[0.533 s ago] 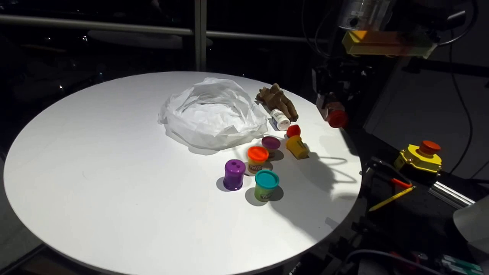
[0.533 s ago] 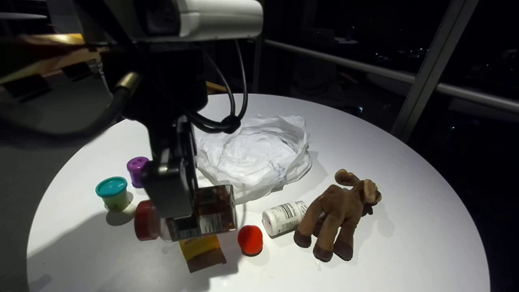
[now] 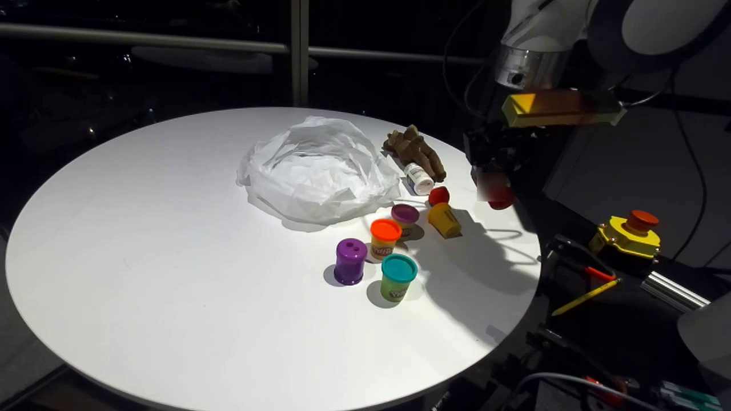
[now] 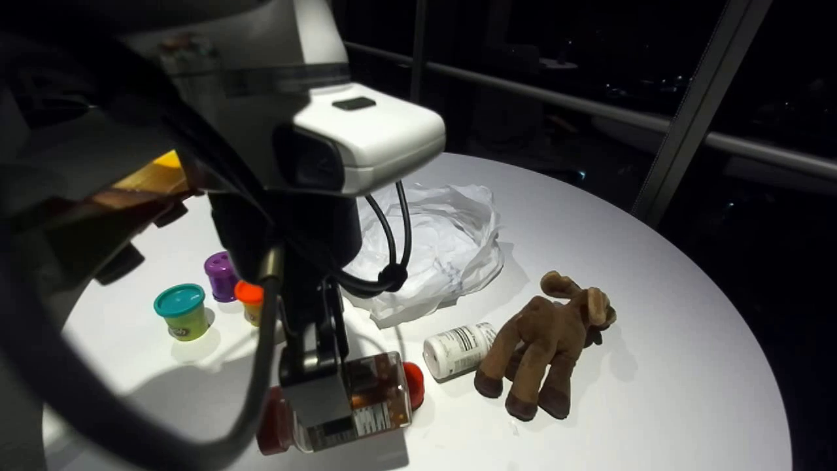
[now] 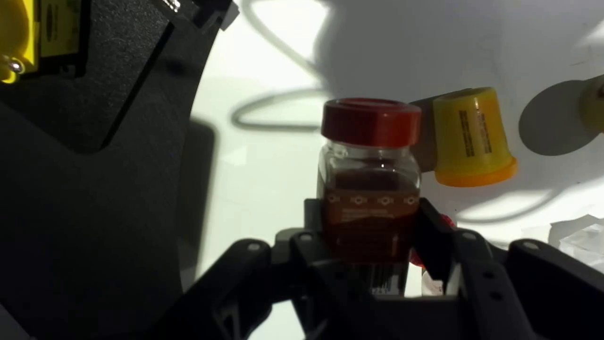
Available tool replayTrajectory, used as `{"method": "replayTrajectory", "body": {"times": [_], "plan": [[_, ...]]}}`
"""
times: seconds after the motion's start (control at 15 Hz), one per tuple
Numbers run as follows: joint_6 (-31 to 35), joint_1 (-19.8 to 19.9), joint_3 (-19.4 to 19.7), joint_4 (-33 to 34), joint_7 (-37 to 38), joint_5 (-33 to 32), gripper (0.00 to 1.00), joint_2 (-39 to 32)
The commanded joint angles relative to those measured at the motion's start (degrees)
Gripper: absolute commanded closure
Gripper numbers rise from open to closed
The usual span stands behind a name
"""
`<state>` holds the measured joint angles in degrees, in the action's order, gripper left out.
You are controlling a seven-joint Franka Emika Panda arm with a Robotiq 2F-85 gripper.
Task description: Pick up all the objects from the plastic and put them on the table
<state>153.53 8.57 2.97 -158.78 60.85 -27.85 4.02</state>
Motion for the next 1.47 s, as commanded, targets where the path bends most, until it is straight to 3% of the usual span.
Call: {"method": "replayTrajectory", "body": {"times": [0.0, 0.27, 0.73, 0.8, 1.13, 1.4], "plan": [[2.8, 1.4, 0.6, 1.3, 9.2, -11.1, 0.76, -4.2], [2.4, -0.2, 3.3, 2.8, 15.4, -16.0, 0.76, -7.7], [5.8, 0.5, 4.1, 4.7, 27.4, -20.3, 0.76, -10.6], [3.5, 3.4, 5.1, 10.4, 18.9, -14.7, 0.76, -13.1], [2.0, 1.2, 10.7, 20.3, 17.5, -11.1, 0.76, -18.1], [1.6, 1.0, 11.1, 23.5, 10.2, -4.3, 0.76, -20.7]]}}
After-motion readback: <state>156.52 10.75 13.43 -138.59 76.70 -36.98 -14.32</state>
